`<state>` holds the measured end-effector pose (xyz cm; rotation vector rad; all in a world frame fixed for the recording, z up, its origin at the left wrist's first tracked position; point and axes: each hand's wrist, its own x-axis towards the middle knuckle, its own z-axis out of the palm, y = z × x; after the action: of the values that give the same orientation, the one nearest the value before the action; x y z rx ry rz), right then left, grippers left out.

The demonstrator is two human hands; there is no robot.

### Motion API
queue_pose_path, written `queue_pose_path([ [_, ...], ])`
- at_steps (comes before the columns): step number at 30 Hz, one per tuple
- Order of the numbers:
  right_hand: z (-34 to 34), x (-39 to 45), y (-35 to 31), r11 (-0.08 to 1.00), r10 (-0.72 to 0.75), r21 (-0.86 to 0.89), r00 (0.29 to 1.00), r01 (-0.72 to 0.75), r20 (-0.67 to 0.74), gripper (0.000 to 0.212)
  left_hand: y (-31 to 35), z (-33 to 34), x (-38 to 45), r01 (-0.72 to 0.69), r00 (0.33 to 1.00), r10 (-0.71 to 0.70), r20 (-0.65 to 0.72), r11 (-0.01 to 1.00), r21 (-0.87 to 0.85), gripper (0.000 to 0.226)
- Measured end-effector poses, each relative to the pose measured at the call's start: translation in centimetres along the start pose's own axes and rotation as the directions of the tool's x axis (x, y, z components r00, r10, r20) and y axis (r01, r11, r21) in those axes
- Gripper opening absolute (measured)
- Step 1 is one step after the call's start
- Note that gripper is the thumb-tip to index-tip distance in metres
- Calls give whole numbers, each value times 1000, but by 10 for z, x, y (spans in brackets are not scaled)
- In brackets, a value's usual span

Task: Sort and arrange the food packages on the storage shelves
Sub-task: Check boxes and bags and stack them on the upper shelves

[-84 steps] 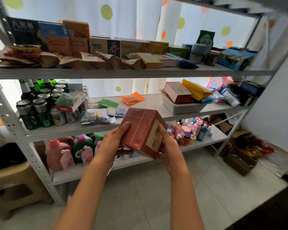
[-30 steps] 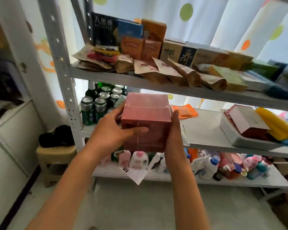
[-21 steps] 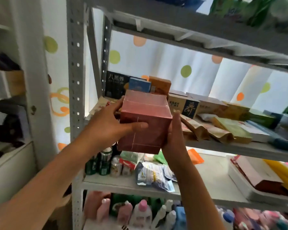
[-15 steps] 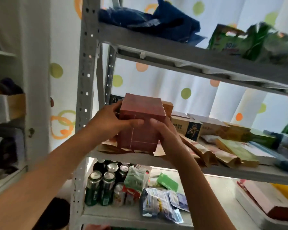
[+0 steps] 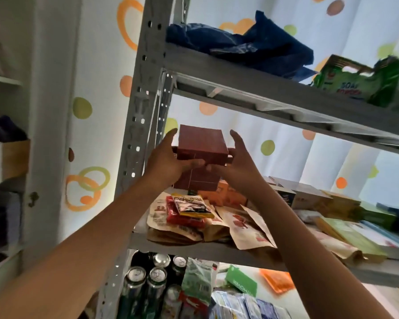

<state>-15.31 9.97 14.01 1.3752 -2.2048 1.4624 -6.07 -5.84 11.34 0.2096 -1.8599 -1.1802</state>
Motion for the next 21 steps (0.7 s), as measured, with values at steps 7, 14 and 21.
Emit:
queue_pose_path([
  [7, 28, 55, 24, 996, -70, -58, 992, 65, -104, 57, -30, 4, 53, -91, 996, 91, -8, 995, -39, 83],
  [14, 57, 109, 66, 969, -70, -239, 997, 62, -26, 42, -78, 32, 71, -1, 978, 0, -206, 1000, -4, 57],
  [21, 74, 134, 111, 945, 69, -327, 983, -10, 170, 42, -119, 43, 86, 119, 987, -81, -141, 952, 281, 49],
])
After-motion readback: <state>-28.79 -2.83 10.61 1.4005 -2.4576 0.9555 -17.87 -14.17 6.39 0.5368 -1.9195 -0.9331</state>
